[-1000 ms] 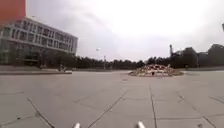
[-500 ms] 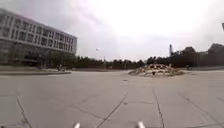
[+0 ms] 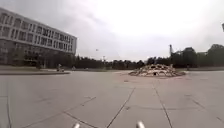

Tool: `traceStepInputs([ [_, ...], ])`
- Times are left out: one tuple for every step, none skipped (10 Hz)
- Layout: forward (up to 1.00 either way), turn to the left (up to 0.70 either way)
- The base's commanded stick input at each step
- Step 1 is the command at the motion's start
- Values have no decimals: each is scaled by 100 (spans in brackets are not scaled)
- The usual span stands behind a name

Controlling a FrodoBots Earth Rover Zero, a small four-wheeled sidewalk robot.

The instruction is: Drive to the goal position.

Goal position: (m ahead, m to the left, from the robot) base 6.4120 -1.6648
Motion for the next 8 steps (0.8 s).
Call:
traceStepInputs([
  [50,0],
  [50,0],
  [50,0],
  [50,0],
  [50,0],
  [50,0],
  [50,0],
  [50,0],
])
